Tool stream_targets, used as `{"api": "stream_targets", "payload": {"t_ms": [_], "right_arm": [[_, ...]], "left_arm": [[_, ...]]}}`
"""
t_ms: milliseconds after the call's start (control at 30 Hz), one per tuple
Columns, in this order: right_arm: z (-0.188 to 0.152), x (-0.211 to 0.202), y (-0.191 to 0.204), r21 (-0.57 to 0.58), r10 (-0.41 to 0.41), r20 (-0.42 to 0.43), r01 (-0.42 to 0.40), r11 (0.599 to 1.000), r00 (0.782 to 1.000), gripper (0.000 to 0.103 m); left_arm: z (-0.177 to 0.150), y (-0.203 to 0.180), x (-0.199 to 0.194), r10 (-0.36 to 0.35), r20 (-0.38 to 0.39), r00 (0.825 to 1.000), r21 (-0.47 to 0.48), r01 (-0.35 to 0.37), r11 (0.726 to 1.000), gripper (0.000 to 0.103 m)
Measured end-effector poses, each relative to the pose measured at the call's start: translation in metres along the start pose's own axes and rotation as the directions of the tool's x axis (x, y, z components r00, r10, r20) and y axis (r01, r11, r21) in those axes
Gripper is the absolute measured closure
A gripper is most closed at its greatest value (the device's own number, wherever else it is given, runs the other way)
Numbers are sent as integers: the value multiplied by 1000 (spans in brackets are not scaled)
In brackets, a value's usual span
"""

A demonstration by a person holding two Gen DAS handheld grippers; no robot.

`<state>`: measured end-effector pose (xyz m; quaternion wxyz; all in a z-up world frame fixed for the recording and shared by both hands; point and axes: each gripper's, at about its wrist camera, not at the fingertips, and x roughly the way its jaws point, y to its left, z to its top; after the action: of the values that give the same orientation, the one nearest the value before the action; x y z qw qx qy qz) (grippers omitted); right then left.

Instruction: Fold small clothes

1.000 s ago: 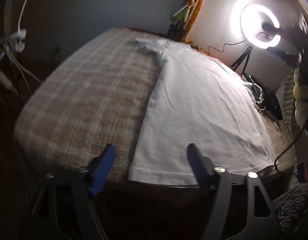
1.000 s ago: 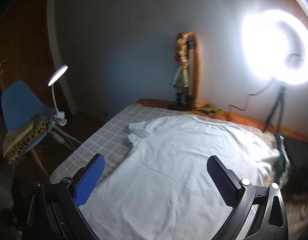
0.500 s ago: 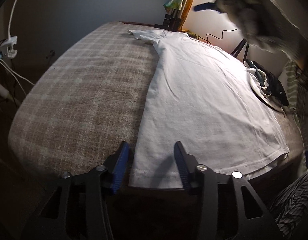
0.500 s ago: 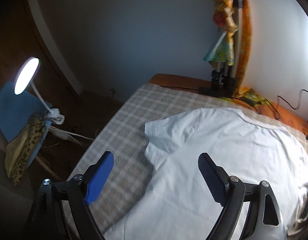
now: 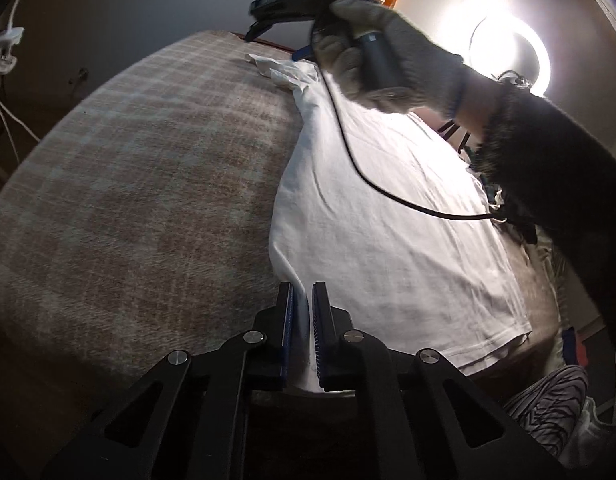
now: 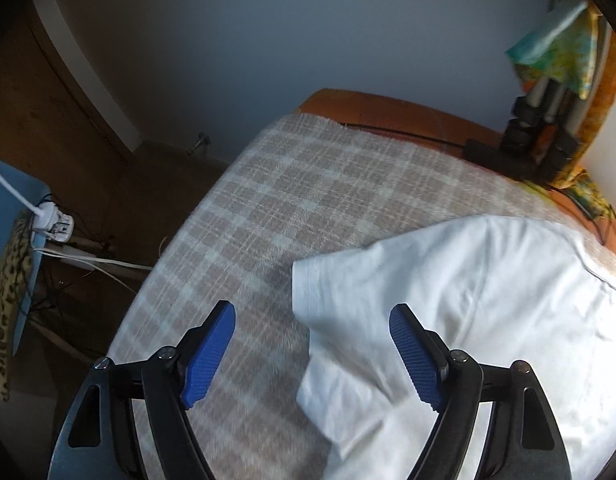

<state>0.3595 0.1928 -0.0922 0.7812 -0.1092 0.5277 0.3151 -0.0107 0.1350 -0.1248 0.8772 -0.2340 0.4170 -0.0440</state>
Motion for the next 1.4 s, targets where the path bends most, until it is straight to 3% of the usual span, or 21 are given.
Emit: {"api": "stream_targets", "payload": {"t_ms": [200, 400, 600, 867, 1033, 1133, 1200, 1367, 1400], "right_arm": [[4, 23, 16, -114, -97, -34, 93, 989, 995, 38], [8, 33, 14, -173, -182, -42, 173, 970, 982, 73], [11, 23, 2, -128, -171, -9, 168, 977, 985, 98], [15, -7, -13, -89, -160, 68, 166, 982, 985, 100], [14, -25, -24, -64, -154, 85, 159, 985, 984, 100], [10, -30, -21, -71, -152, 95, 159, 985, 984, 100], [8, -32, -20, -71, -154, 96, 161, 984, 983, 100], [9, -31, -21, -70, -152, 98, 160, 985, 983, 100], [9, -32, -22, -70, -154, 98, 161, 984, 983, 100]], "left_arm": [[3, -6, 1, -9, 10, 1000, 11, 9, 1000, 97], [4, -8, 4, -48, 5, 999, 19, 48, 999, 99], [5, -15, 2, -64, 15, 998, 53, 63, 997, 100], [5, -28, -1, -89, 23, 996, 95, 87, 992, 101], [5, -25, -9, 40, 69, 997, 101, -47, 994, 100], [5, -12, -6, 132, 48, 990, 82, -136, 987, 88], [3, -4, 1, 191, 12, 982, 56, -191, 980, 60], [0, -2, 3, 132, -3, 991, 54, -131, 990, 60], [-1, -3, 4, 121, -3, 993, 66, -120, 991, 75]]}}
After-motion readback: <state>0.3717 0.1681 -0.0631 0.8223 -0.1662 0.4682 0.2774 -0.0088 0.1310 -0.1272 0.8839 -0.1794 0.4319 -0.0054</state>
